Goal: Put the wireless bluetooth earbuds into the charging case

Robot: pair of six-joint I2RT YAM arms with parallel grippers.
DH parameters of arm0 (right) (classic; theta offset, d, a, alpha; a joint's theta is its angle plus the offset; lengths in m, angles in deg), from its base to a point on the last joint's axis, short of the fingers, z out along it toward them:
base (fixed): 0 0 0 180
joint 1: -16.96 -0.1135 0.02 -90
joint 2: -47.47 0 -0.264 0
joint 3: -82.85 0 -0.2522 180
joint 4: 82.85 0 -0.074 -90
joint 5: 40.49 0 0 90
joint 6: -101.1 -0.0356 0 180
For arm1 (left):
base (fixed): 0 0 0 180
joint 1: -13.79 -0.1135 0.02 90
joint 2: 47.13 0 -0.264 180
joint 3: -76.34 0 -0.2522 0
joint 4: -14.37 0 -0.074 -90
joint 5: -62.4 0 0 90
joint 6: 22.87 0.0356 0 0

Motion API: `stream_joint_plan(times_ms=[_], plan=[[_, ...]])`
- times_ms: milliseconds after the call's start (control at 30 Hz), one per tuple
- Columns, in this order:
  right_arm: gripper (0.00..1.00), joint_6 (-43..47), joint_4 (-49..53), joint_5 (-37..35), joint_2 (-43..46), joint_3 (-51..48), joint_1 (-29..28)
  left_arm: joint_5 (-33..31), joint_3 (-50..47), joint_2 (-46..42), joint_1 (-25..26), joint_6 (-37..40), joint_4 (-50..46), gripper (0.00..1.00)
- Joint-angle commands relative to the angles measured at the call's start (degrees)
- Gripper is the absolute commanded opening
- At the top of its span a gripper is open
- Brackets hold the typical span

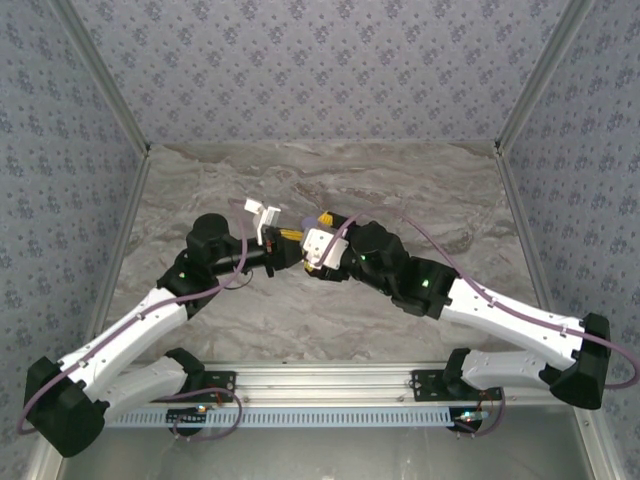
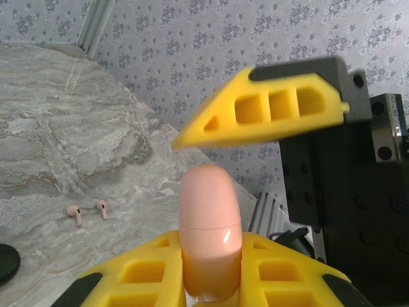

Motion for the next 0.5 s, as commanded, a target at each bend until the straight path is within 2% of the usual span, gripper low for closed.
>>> stream_joint_plan(times_ms=[0,133,300,467], plan=[[0.85,-5.55,2.70,4.15,3.92,0.35,1.83,-1.04,1.06,-1.31,0.31,2.86,1.46,0.09],[1.00,-10.05,2.71,11.09,9.35,-3.19,5.24,-3.25,-0.68,-2.47,0.40,6.98,3.89,0.06],[1.00,-18.60,0.20,19.74,14.66,-6.47,10.20,-4.51,-3.34,-3.75,0.48,10.60,9.43,0.01],[1.00,-26.82,-5.20,25.25,14.61,-6.71,14.13,-4.37,-4.35,-4.70,0.91,14.13,11.18,0.00]])
